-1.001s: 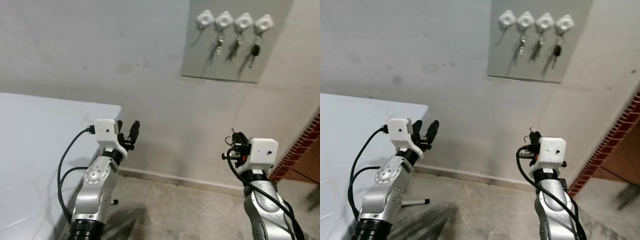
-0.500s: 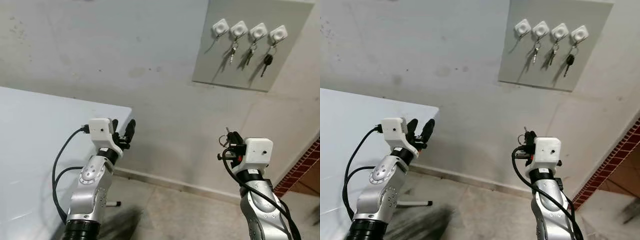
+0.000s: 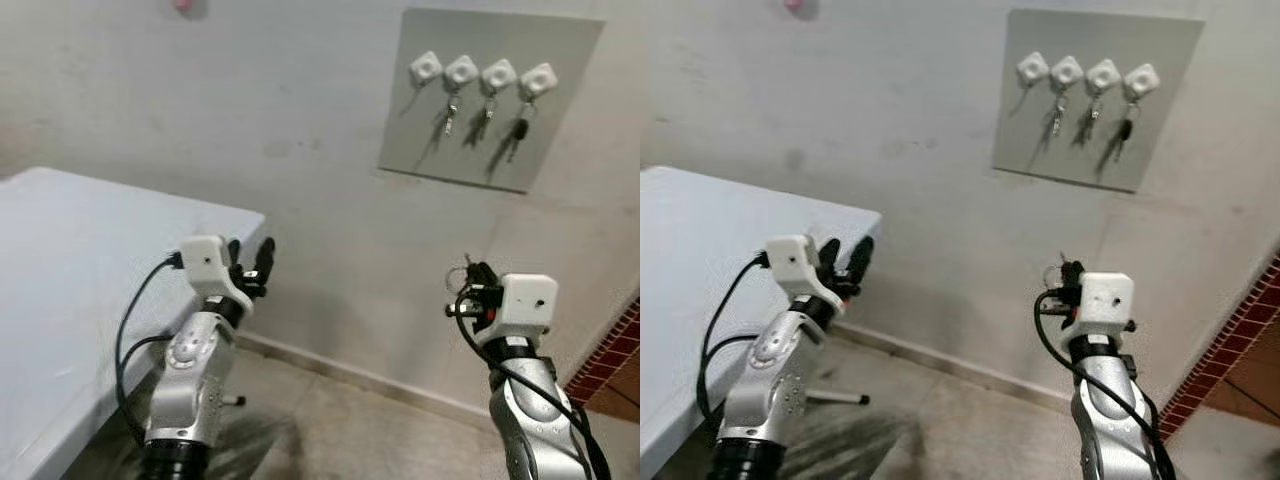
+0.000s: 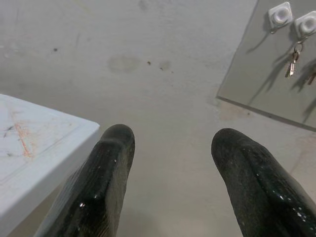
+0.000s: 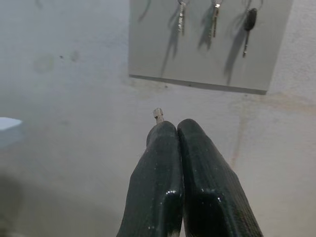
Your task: Hang keys on a hook
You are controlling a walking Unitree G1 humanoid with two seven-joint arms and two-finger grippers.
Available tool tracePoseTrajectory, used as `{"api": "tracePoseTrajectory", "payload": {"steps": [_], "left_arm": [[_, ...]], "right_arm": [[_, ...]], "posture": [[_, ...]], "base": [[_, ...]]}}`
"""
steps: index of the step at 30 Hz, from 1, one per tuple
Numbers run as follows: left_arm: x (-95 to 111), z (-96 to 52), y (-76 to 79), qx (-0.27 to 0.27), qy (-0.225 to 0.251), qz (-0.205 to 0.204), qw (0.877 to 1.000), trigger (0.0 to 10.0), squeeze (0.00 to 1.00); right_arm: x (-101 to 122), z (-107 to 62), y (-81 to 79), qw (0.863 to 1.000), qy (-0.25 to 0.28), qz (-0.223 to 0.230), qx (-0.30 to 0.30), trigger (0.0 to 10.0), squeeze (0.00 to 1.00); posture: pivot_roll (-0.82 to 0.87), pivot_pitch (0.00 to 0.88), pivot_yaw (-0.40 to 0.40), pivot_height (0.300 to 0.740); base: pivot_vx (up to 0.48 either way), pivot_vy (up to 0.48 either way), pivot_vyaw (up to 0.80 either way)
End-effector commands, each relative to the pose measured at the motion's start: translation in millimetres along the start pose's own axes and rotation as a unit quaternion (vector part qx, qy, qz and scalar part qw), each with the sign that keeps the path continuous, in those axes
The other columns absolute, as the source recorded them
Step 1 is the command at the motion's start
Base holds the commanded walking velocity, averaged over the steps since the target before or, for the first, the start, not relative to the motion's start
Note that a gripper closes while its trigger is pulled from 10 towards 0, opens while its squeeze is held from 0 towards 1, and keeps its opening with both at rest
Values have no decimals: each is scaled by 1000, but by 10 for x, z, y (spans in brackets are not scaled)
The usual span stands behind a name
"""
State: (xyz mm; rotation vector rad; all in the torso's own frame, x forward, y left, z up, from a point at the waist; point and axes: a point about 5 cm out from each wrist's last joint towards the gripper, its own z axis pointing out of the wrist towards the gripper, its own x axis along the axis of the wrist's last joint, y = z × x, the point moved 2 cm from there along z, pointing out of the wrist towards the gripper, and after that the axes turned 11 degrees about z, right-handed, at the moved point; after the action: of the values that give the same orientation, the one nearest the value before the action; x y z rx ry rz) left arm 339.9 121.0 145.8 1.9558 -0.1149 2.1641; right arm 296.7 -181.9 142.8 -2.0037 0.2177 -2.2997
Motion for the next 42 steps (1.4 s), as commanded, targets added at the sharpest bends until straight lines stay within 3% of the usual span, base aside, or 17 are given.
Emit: {"api": "tracePoseTrajectory", "payload": {"steps": [1, 12, 27, 34, 42], "left_arm": [[31, 17, -26, 3, -1, 7, 1000, 10000, 0], [5, 25, -11, 7, -7, -18, 1000, 10000, 0], [50, 34, -45, 11, -9, 21, 1000, 10000, 0], [90, 35, -36, 6, -3, 23, 1000, 10000, 0], [120, 37, -36, 0, 1, 25, 1000, 10000, 0]], "right_arm": [[32, 31, -38, 1000, 3, 2, 5, 10000, 0], [45, 14, -37, 1000, 5, 0, 6, 10000, 0], [127, 24, -73, 999, 29, 14, 5, 10000, 0], [262, -4, -112, 997, 69, 37, 30, 10000, 0], [261, -10, -108, 996, 71, 38, 31, 10000, 0]], "posture": [[-20, 0, -18, 740], [-25, 0, -17, 740], [-20, 20, -10, 740], [-18, 24, -8, 740], [-19, 22, -2, 740]], "base": [[0, 0, 0], [0, 225, 0], [0, 0, 0], [0, 0, 0], [0, 0, 0]]}}
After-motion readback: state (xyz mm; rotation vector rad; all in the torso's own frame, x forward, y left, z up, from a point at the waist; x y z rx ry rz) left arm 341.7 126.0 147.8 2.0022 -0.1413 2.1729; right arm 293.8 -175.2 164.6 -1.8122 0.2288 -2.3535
